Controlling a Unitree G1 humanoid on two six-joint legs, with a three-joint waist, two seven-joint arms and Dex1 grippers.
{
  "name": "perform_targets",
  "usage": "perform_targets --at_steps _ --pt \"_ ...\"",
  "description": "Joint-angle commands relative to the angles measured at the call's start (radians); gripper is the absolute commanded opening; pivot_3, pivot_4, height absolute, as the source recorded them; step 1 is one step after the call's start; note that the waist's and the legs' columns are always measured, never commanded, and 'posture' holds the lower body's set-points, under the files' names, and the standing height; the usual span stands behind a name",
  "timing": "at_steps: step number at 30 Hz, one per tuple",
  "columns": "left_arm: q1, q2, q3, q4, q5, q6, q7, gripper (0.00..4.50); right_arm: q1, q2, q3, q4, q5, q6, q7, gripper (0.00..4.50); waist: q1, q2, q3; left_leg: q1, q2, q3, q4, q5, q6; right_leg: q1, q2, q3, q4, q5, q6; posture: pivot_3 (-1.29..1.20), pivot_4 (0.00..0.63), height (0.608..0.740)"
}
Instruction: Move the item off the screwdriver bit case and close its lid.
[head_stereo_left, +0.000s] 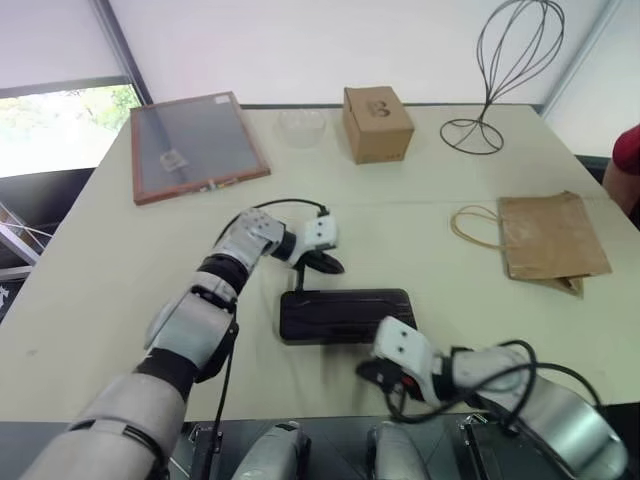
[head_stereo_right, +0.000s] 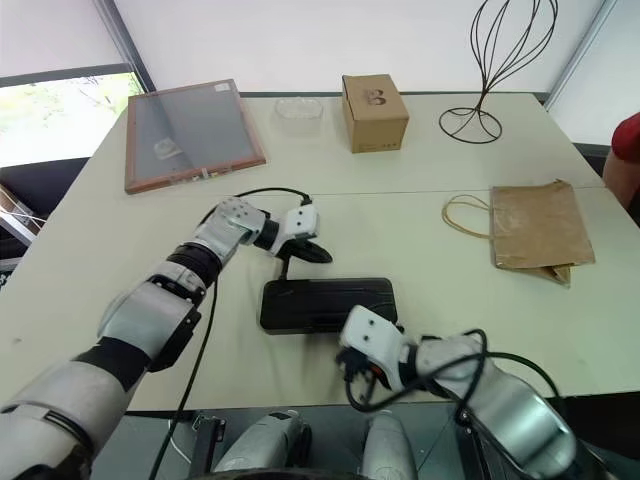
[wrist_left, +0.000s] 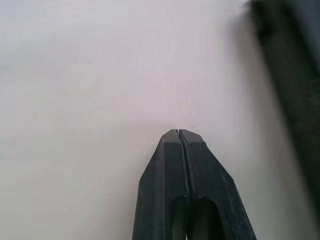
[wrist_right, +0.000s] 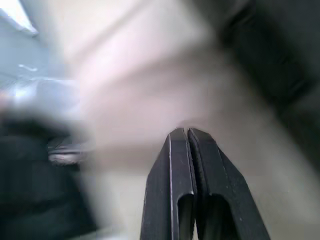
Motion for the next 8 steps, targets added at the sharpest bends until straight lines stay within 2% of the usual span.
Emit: perform_targets --at_steps 1,3,5,8 --pt "-0.038 0.065 0.105 -0.013 -0.058 0.034 -0.022 0.00 0.001 0.042 -0.251 -0.096 0.213 0.048 0.031 0.07 -0.007 0.000 0.000 0.000 0.000 0.000 0.000 0.000 0.000 -0.001 0.000 0.000 0.001 0.000 0.000 0.00 0.150 0.740" --pt "-0.020 0.117 0.171 -0.049 -0.103 0.077 -0.049 0.00 -0.031 0.039 -0.424 -0.062 0.302 0.051 0.030 0.07 -0.014 0.000 0.001 0.000 0.000 0.000 0.000 0.000 0.000 -0.001 0.000 0.000 0.001 0.000 0.000 0.00 0.150 0.740" --pt "0.010 0.147 0.219 -0.098 -0.133 0.093 -0.046 0.00 -0.067 0.033 -0.525 -0.016 0.344 0.051 -0.003 0.07 -0.019 0.000 0.001 0.000 0.000 0.000 0.000 0.000 0.000 -0.001 0.000 0.000 0.001 0.000 0.000 0.00 0.150 0.740" --pt "0.150 0.187 0.327 -0.348 -0.245 0.255 0.004 0.00 -0.141 0.036 -0.612 0.111 0.299 0.000 -0.090 0.07 -0.020 0.000 0.001 0.000 0.000 0.000 -0.001 0.000 0.000 -0.001 -0.001 0.000 0.001 0.000 0.000 0.00 0.150 0.740"
